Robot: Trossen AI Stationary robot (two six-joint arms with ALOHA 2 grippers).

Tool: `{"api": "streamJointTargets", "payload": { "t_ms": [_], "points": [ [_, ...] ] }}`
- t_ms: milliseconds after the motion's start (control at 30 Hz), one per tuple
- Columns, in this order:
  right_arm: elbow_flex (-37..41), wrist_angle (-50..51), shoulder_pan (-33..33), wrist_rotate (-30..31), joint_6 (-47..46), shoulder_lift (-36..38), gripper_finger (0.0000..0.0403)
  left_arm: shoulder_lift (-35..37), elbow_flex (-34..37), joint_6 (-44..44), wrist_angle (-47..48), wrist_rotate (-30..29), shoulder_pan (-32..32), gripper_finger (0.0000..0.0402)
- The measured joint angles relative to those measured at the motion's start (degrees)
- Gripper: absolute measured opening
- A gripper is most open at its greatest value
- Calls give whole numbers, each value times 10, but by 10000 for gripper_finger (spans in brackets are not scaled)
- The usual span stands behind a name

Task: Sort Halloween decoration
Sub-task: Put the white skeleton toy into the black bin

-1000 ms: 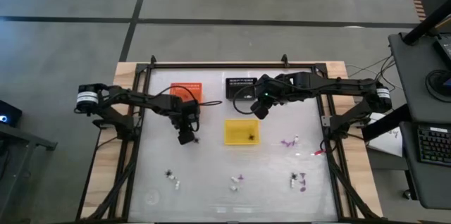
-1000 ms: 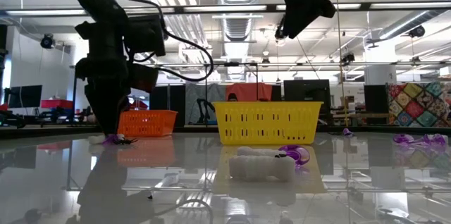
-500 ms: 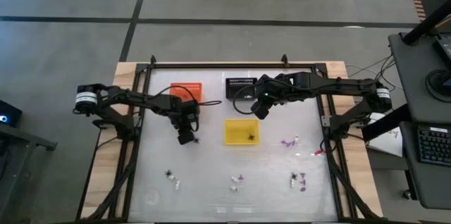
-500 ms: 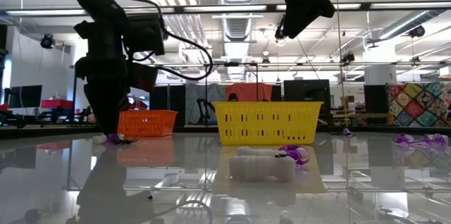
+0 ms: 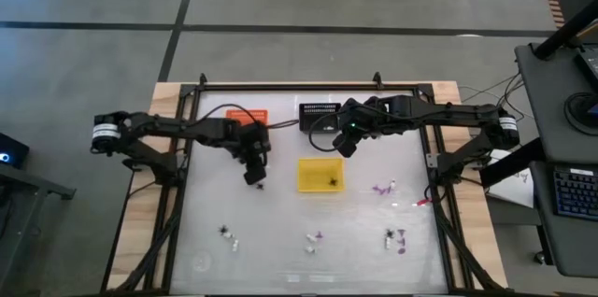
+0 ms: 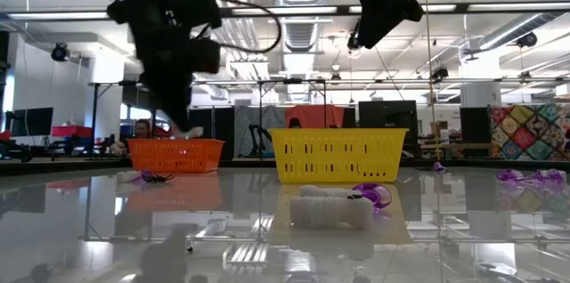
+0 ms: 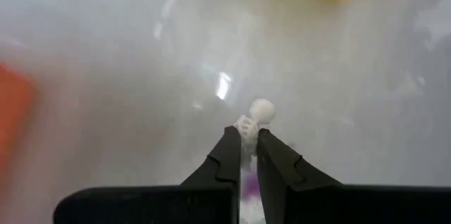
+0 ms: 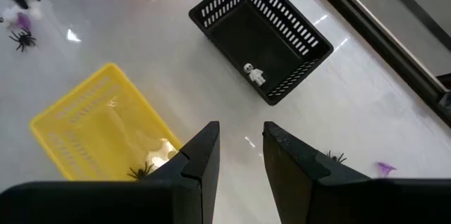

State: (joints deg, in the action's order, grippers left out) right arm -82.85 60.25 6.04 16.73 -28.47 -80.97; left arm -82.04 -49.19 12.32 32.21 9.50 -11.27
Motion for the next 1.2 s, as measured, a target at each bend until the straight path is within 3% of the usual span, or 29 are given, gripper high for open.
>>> {"api": "streamJointTargets", "payload": {
  "t_ms": [400,567,667,733,967,1200],
  "points": [
    [0,-1,0,29,0,0,98,-13,-75,-74,-62,-4,-81,3],
    [0,-1,5,43,-2,0,98,-13,-77,-101,-64,25,-125,2],
    [0,-1,7,43,-10,0,98,-13,-77,-113,-46,91,-142,1],
    [0,-1,8,43,-12,0,98,-13,-77,-120,-36,116,-143,1],
    [0,-1,9,43,-23,0,98,-16,-77,-107,-33,120,-131,4],
    [0,0,9,43,-30,0,98,-66,-77,-109,-28,106,-97,51]
  ]
}}
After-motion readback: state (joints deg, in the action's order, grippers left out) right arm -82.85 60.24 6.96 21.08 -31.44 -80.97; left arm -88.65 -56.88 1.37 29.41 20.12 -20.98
